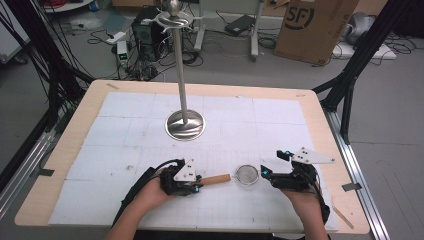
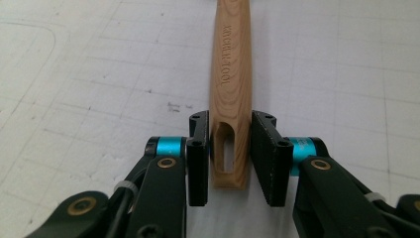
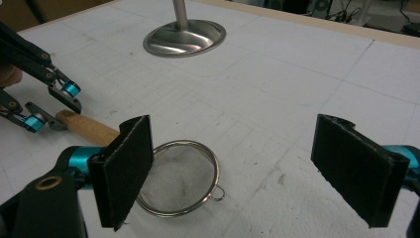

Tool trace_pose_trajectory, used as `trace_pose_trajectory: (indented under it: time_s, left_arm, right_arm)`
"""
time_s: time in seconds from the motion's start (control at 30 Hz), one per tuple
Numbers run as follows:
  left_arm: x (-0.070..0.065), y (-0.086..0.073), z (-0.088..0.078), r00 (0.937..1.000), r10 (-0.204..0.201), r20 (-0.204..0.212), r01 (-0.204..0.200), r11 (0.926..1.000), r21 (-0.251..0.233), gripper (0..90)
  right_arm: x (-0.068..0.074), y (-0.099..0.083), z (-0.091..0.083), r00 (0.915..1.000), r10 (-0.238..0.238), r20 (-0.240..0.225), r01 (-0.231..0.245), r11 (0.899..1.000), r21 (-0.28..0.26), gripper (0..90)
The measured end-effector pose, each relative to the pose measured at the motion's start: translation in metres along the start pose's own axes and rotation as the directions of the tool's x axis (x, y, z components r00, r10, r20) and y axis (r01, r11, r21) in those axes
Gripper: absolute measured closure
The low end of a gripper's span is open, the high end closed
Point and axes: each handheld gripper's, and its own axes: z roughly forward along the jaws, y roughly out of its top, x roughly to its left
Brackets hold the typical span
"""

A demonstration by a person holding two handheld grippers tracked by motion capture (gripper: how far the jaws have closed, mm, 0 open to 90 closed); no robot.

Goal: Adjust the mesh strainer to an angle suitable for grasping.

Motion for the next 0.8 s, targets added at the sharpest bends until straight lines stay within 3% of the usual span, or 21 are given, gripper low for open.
trace_pose_trajectory:
  time_s: [0.43,0.57,0.67,0.8]
  left_arm:
    - [-0.011,0.032,0.029,0.9968,0.077,0.021,-0.078,0.9969,0.012,71.4]
    - [-0.011,0.033,0.031,0.9968,0.077,0.020,-0.077,0.9970,0.002,70.8]
    - [-0.008,0.033,0.030,0.9984,0.057,0.002,-0.057,0.9984,0.006,63.0]
    - [-0.004,0.032,0.030,0.9991,0.035,-0.024,-0.034,0.9994,0.010,59.8]
  right_arm:
    - [-0.001,0.001,-0.003,1.0000,0.000,0.002,0.000,1.000,-0.010,15.4]
    - [-0.002,0.001,-0.005,1.0000,-0.001,0.004,0.001,1.000,-0.015,15.4]
    - [-0.002,0.001,-0.005,1.0000,0.001,0.004,-0.001,1.000,-0.016,15.4]
    - [-0.002,0.001,-0.004,1.0000,0.002,0.002,-0.002,1.000,-0.013,15.4]
